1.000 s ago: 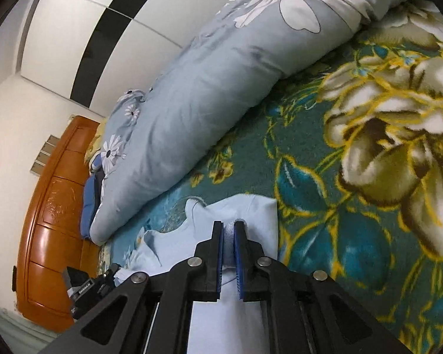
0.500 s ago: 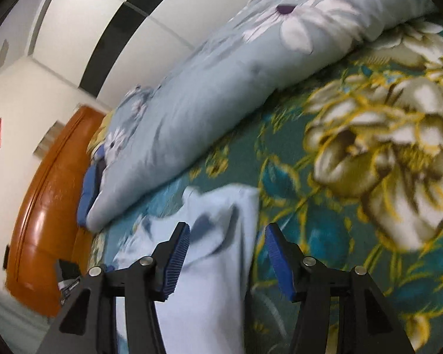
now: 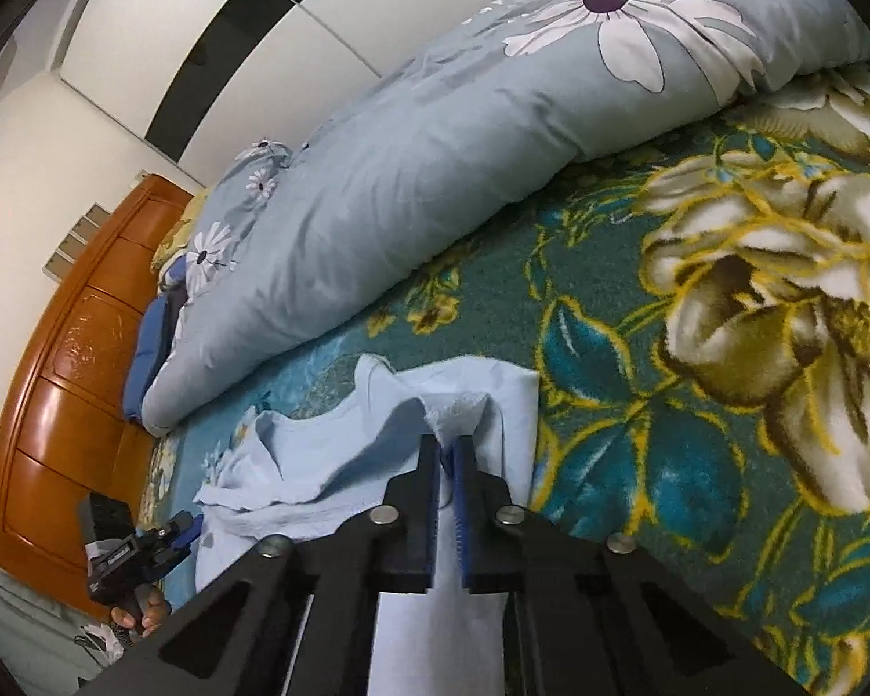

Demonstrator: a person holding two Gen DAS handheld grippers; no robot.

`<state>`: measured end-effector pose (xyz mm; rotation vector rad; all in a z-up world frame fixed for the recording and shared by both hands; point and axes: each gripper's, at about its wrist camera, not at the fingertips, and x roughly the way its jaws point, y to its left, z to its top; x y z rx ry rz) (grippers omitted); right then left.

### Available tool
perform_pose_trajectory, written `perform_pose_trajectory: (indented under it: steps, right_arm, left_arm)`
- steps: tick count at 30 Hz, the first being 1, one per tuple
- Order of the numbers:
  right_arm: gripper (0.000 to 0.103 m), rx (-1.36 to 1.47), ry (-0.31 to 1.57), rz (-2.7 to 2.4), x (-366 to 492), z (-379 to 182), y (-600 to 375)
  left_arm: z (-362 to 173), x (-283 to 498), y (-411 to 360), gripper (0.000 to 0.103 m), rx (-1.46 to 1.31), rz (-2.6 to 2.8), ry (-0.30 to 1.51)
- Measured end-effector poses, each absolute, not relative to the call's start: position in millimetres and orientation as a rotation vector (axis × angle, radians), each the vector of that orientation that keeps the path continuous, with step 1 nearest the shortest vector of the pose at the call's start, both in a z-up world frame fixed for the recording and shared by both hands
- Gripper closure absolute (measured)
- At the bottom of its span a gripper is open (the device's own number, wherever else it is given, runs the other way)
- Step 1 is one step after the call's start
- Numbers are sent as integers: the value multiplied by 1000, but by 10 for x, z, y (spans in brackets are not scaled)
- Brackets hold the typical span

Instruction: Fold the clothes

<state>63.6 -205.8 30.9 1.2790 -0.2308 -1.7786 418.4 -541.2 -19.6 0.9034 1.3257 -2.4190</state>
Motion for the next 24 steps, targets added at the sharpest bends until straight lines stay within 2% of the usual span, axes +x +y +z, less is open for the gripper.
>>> perform_pose_trajectory:
  steps: [2,3,4,5,8,16,21,22,24]
  right_arm:
    - [100,1284,-236,-1768,594,324,-2080]
    - [100,1286,-236,-1768,576,330,-2099]
    - [100,1293,-247,-1765,552,331,-2109]
    - [100,1301,-265,-1761,526,329,-2115]
    - [101,1319,-321,-1755,440,315,-2129]
    - [101,1372,-451,-1767,192,230,-2226]
    - [100,1407,-487,-1813,99,169,-2267]
    - [97,1406,-491,-1835,81,172,-2264]
    - [96,1380,-540,-1836,48,210,-2219]
  left_arm:
    - [-179,4118,-5459,70,911,-2404,1302]
    - [-175,4080,-5475,74,921,-2397,1287]
    - [-180,4047,-5481,81,935,-2386,1277]
    - [-183,4016,-5485,96,948,-2375,1266]
    - [-158,3981,-5465,97,956,-2366,1230]
    - [-63,3852,-5696,99,826,-2324,1392]
    - [-320,3739,-5886,98,815,-2177,1551]
    - [-382,3746,-5919,98,800,-2143,1621]
    - [-439,3785,-5970,94,754,-2113,1709]
